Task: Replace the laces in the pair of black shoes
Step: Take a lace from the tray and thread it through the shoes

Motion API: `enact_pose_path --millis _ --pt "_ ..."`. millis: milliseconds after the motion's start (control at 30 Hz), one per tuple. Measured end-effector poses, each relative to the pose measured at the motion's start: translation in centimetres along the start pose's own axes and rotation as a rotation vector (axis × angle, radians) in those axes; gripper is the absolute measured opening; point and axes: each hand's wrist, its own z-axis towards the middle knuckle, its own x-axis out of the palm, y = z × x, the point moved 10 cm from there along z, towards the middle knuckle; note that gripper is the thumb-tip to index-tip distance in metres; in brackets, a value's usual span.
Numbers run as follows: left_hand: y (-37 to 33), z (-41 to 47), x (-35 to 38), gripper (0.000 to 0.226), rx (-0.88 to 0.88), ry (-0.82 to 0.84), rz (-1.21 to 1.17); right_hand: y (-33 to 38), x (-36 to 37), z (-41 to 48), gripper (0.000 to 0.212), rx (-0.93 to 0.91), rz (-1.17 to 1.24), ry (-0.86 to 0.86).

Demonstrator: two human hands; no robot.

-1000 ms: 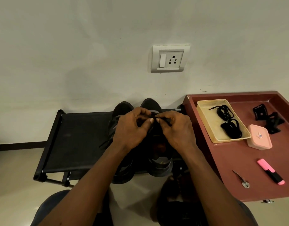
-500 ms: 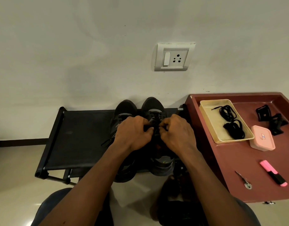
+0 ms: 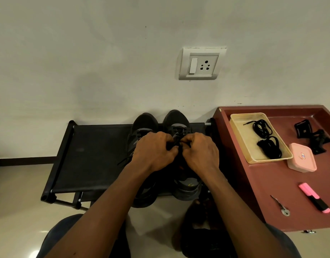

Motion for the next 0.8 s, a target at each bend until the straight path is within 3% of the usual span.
enact_pose_path --millis 267,433,800 --pt "0.2 0.3 -0.2 0.028 0.028 -0.027 -0.052 0.0 0.5 0.3 0.014 -0.007 0.006 0.019" --pt "0.0 0.2 -0.4 0.022 0.001 -0.141 -0.023 0.4 0.5 0.2 0.015 -0.052 -0.049 0.028" --pt "0.0 0.3 -1.1 0.006 0.003 -0.209 -0.036 0.9 0.4 0.4 0.016 -0.157 -0.126 0.038"
